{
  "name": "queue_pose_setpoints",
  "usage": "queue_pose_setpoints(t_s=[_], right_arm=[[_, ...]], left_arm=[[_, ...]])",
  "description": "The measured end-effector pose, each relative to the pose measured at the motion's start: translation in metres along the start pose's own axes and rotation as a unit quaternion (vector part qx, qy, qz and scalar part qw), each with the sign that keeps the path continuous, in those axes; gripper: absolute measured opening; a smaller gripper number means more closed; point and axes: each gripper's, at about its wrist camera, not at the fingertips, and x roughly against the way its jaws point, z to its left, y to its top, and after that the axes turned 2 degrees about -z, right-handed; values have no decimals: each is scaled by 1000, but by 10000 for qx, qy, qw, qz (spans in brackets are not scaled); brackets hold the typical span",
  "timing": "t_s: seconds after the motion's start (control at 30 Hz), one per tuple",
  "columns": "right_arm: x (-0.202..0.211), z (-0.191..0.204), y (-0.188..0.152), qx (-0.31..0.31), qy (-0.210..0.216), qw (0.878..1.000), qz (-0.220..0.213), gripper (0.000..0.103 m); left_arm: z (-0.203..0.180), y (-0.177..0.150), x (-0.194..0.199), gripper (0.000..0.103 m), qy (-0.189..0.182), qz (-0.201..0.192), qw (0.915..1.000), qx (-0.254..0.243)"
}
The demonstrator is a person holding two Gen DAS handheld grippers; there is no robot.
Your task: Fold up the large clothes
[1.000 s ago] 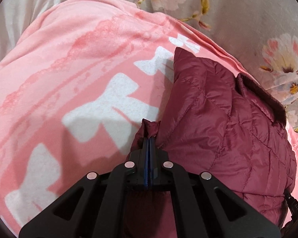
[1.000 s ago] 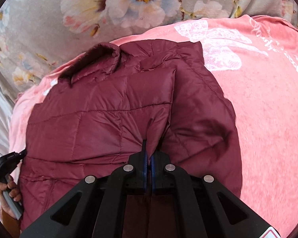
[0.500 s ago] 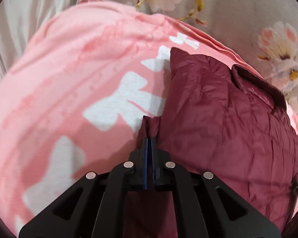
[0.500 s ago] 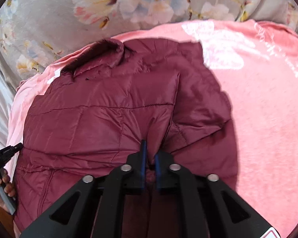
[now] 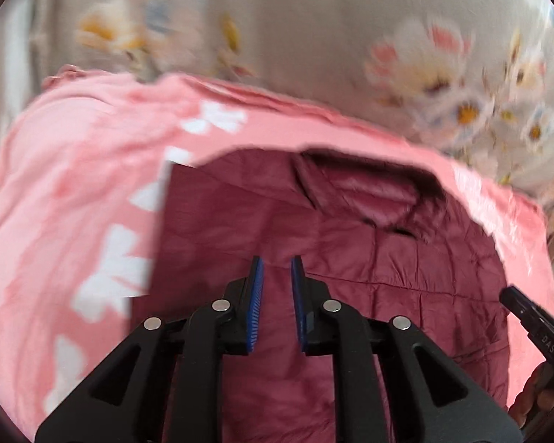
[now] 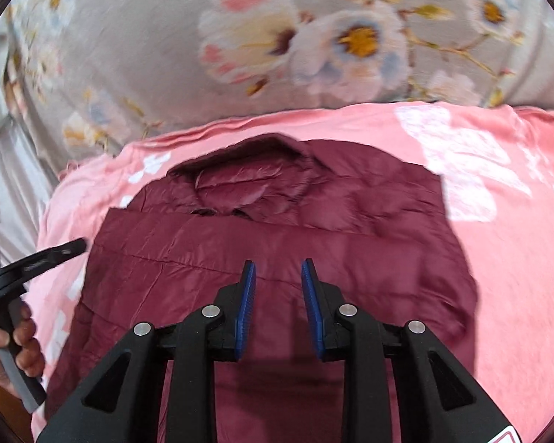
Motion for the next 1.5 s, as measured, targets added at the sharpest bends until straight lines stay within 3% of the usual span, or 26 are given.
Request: queue_pose_setpoints(t_s=[0.17, 0.4, 0.63, 0.77, 0.83, 0.87, 0.9, 0.93, 1.03, 1.23, 1.43, 1.47, 1.5], right_arm=[[-29, 0, -20, 163, 19, 9992, 371, 23], [-39, 0, -55, 368, -84, 9972, 646, 20], [-40, -5, -56, 313, -4, 9969, 725, 19], [-24, -13, -33, -14, 184, 9974, 703, 27], [-17, -18, -15, -211, 297, 9980, 524, 38], [-16, -20, -4, -306, 312, 9983, 396, 46], [-18, -21, 6, -360, 292, 9985, 308, 48], [-22, -22, 13, -386, 277, 9985, 279, 49], [-47, -23, 37, -527, 291, 9977, 319, 49], [-93, -40, 60, -1113, 336, 9924, 409, 58], [-134, -42, 56, -1266, 505, 9869, 866, 60], [-134, -37, 56, -1184, 572, 9872, 900, 60], [-134, -33, 56, -1105, 626, 9876, 921, 58]], left_arm=[[-10, -27, -47, 15, 145, 505, 9985, -119], [-1, -59, -46, 14, 269, 512, 9973, -453], [0, -63, -47, 14, 315, 475, 9973, -460], [16, -40, -35, 18, -361, 683, 9968, 184], [24, -22, -26, 42, -640, 571, 9950, 503], [28, -11, -23, 48, -703, 449, 9945, 627], [28, -2, -22, 56, -748, 378, 9941, 682], [28, 11, -26, 57, -814, 335, 9935, 722], [25, 34, -50, 57, -919, 500, 9902, 922], [24, 51, -117, 57, -1366, 1047, 9716, 1627], [10, 52, -145, 56, -1738, 1269, 9624, 1656], [7, 53, -147, 55, -1780, 1302, 9618, 1620], [3, 54, -148, 46, -1858, 1338, 9609, 1560]])
